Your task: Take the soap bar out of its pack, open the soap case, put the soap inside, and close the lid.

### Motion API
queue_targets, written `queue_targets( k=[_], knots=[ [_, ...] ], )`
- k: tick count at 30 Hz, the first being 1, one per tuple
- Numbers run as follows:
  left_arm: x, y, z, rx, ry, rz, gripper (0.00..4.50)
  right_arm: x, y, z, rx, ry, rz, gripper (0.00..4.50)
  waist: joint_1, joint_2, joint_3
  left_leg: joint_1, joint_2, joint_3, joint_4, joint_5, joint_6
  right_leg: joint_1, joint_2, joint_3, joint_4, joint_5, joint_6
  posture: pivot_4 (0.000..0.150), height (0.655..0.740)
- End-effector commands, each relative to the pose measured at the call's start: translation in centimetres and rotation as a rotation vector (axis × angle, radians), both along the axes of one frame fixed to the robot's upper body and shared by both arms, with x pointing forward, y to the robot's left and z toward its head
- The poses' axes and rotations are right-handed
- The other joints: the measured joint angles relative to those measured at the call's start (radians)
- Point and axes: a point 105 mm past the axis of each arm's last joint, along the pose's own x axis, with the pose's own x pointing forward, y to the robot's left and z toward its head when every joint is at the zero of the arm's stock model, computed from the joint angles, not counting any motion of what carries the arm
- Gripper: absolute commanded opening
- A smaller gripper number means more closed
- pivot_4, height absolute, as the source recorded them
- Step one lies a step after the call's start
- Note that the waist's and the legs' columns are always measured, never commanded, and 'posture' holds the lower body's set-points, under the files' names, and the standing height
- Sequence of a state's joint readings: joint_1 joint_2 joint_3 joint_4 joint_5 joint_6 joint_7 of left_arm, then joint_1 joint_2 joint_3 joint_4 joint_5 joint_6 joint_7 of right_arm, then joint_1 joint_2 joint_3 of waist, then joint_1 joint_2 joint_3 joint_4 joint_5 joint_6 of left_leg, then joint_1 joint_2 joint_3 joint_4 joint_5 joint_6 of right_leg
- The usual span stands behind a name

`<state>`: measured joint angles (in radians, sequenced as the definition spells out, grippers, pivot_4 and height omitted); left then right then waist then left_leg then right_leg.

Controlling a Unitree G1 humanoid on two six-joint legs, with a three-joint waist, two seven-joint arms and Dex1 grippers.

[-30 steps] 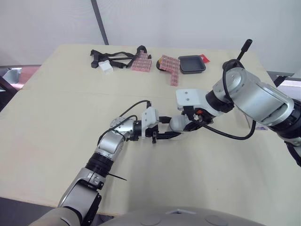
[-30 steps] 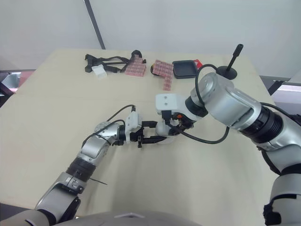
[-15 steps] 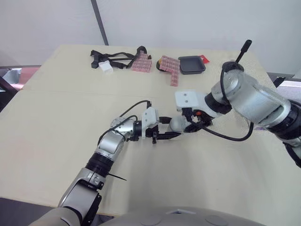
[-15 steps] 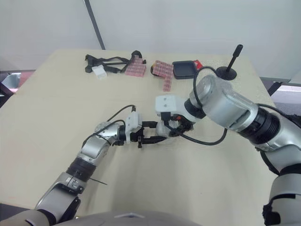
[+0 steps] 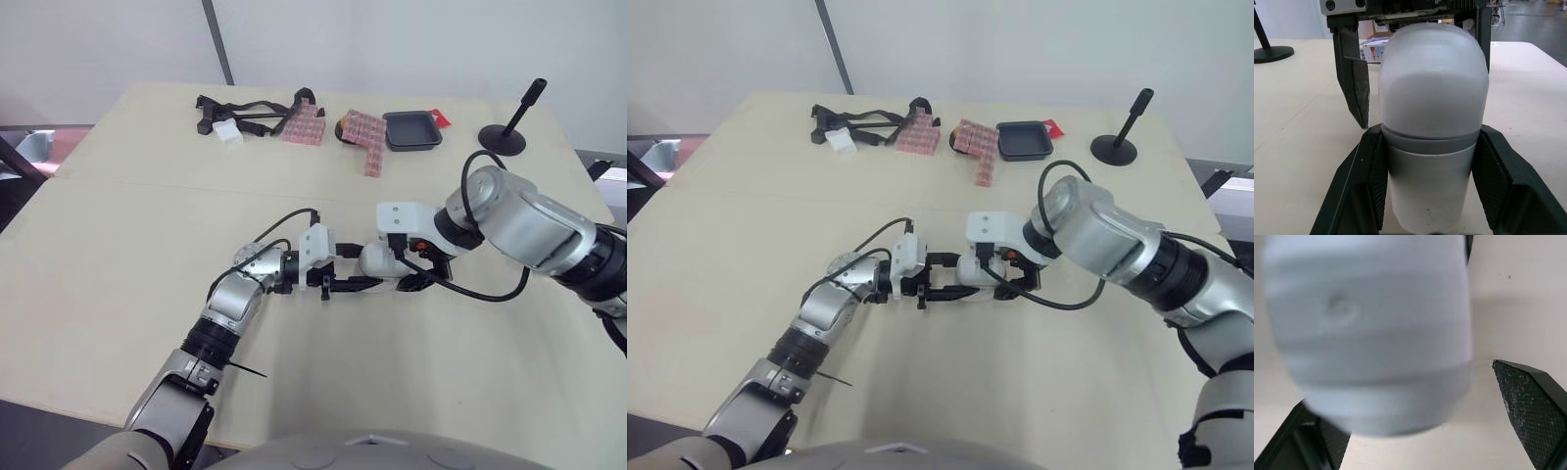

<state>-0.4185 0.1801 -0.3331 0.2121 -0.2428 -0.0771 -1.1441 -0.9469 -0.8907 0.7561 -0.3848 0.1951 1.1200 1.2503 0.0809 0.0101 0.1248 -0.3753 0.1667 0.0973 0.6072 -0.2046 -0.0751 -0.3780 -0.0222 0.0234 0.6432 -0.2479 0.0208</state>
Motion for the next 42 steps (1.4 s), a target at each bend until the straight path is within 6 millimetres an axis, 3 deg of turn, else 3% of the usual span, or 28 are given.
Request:
queue_targets(
  k=[1,6,10,14,18,23,30,33,37,42],
  knots=[
    [0.1,0.7,0.5,-0.011,-0.033,0.008,1.91,-0.6,-0.6,1.3,0.068,-0.009,-0.022,4.47,0.000,0.000,0.000,0.000,0.000,0.000,0.000,0.000,0.000,0.000,0.000,0.000,0.000,0.000,0.000,0.150,0.7400],
    [0.4,1.2,0.5,-0.002,-0.035,0.018,1.91,-1.1,-2.0,1.7,0.214,-0.005,-0.078,4.47,-0.002,0.000,0.000,-0.001,0.000,0.000,-0.001,0.000,0.000,0.001,0.000,0.000,-0.004,0.000,0.000,0.150,0.7400],
    [0.6,1.4,0.5,0.001,-0.037,0.021,1.91,-0.3,-2.9,2.2,0.386,-0.100,-0.136,4.47,-0.003,0.000,0.000,-0.001,0.000,0.001,-0.001,0.000,0.000,0.003,0.000,0.001,-0.006,0.000,0.000,0.150,0.7400],
    [0.6,1.5,0.6,0.003,-0.038,0.022,1.91,0.3,-4.5,1.9,0.447,-0.203,-0.201,4.47,-0.003,0.000,0.000,-0.001,0.000,0.001,-0.001,0.000,0.000,0.003,-0.001,0.000,-0.006,0.000,0.000,0.150,0.7400],
    [0.6,1.6,0.5,0.005,-0.034,0.022,1.91,-0.3,-8.1,-0.4,0.442,-0.318,-0.260,4.47,0.002,0.000,0.000,-0.001,0.000,0.000,-0.001,0.000,0.000,0.003,-0.001,-0.001,-0.007,0.000,0.000,0.150,0.7400],
    [0.6,1.8,0.6,0.004,-0.031,0.026,1.91,-1.4,-9.8,-2.3,0.454,-0.329,-0.314,4.47,-0.011,0.000,0.000,-0.002,-0.001,0.000,-0.001,-0.001,0.002,0.003,-0.002,-0.001,-0.008,0.000,0.000,0.150,0.7400],
    [0.7,1.9,0.6,0.002,-0.027,0.033,1.91,-1.9,-10.5,-3.6,0.540,-0.498,-0.324,2.31,-0.015,0.000,0.000,-0.002,-0.001,0.000,-0.001,-0.003,0.007,0.003,-0.002,-0.001,-0.007,0.000,0.000,0.150,0.7400],
    [0.7,1.8,0.6,0.002,-0.028,0.032,1.91,-2.0,-11.5,-5.1,0.495,-0.507,-0.367,1.24,-0.015,0.000,0.000,-0.002,-0.001,0.000,0.000,-0.003,0.008,0.003,-0.003,-0.002,-0.008,0.000,0.000,0.150,0.7400],
    [0.8,1.8,0.6,0.001,-0.030,0.034,1.91,-1.7,-12.1,-5.6,0.564,-0.490,-0.493,0.02,-0.020,0.000,0.000,-0.002,-0.001,0.000,-0.001,-0.003,0.009,0.003,-0.003,-0.002,-0.008,0.000,0.000,0.150,0.7400],
    [0.7,1.8,0.6,0.001,-0.029,0.034,1.91,-1.5,-11.9,-4.8,0.705,-0.535,-0.523,0.02,-0.026,0.000,0.000,-0.001,-0.001,0.000,0.000,-0.004,0.010,0.003,-0.004,-0.002,-0.008,0.000,0.000,0.150,0.7400]
  ],
)
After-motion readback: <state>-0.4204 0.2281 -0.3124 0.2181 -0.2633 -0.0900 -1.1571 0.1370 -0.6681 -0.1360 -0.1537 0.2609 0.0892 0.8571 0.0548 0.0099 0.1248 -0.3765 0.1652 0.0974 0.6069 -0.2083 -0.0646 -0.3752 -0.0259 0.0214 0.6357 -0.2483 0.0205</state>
